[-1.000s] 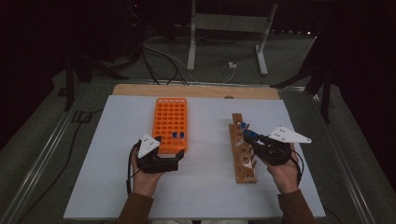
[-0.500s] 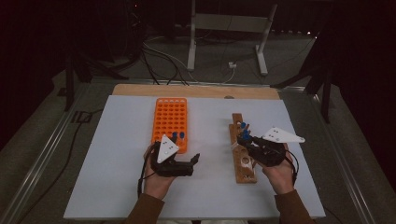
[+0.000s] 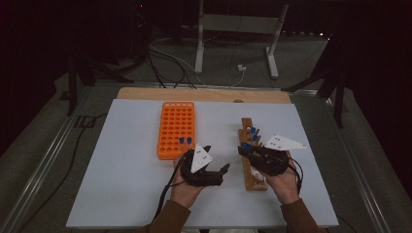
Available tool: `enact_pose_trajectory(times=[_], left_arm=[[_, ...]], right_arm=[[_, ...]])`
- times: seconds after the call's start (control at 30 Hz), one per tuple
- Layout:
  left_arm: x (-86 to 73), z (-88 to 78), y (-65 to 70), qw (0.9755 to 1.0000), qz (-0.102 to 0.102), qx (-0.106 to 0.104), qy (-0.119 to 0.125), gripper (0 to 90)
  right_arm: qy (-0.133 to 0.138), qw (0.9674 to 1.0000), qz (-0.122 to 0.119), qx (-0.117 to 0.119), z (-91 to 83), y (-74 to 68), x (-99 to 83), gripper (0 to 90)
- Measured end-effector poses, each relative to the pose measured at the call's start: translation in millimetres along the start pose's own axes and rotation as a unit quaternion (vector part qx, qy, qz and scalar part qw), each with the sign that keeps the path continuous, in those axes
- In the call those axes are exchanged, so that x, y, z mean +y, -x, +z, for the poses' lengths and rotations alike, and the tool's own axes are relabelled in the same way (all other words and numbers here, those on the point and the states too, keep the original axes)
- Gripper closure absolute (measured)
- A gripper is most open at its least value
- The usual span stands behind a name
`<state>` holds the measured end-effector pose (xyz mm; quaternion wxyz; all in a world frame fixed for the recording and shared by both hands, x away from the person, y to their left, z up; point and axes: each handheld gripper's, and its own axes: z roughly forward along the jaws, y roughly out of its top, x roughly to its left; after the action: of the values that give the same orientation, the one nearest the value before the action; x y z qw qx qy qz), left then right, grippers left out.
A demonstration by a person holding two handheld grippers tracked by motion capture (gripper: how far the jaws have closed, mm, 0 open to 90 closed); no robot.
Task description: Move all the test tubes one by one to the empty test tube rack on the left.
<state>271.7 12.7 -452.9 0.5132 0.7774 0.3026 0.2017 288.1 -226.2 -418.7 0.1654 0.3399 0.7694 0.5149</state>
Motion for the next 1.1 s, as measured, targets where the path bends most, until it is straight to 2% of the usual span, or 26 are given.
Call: enact_pose_trajectory(times=[0.07, 0.2, 0.4, 0.63, 0.93, 1.1], left_arm=[[0.5, 4.4, 1.8, 1.0000, -0.005, -0.002, 0.001, 23.8], [2.3, 11.5, 8.6, 1.0000, 0.000, -0.002, 0.003, 33.9], [6.3, 18.2, 17.2, 0.9997, 0.019, -0.012, 0.006, 54.4], [8.5, 24.0, 23.8, 0.9993, 0.033, -0.016, 0.005, 71.3], [8.3, 27.6, 24.7, 0.9995, 0.033, -0.006, 0.003, 72.9], [7.5, 28.4, 27.6, 0.9988, 0.048, -0.003, 0.002, 77.3]], right_arm=[[-0.001, 1.0000, -0.001, 0.004, 1.2, -1.7, -0.1, 76.4], [-0.004, 0.9999, -0.003, 0.010, 3.3, -4.8, -0.1, 76.4], [-0.006, 0.9998, 0.001, 0.018, 6.2, -6.0, -1.2, 76.4], [-0.007, 0.9997, 0.003, 0.024, 7.3, -7.1, -1.4, 76.4], [-0.009, 0.9994, 0.007, 0.031, 8.8, -6.7, -2.5, 76.5], [-0.010, 0.9994, 0.006, 0.033, 9.1, -6.6, -2.5, 76.5]])
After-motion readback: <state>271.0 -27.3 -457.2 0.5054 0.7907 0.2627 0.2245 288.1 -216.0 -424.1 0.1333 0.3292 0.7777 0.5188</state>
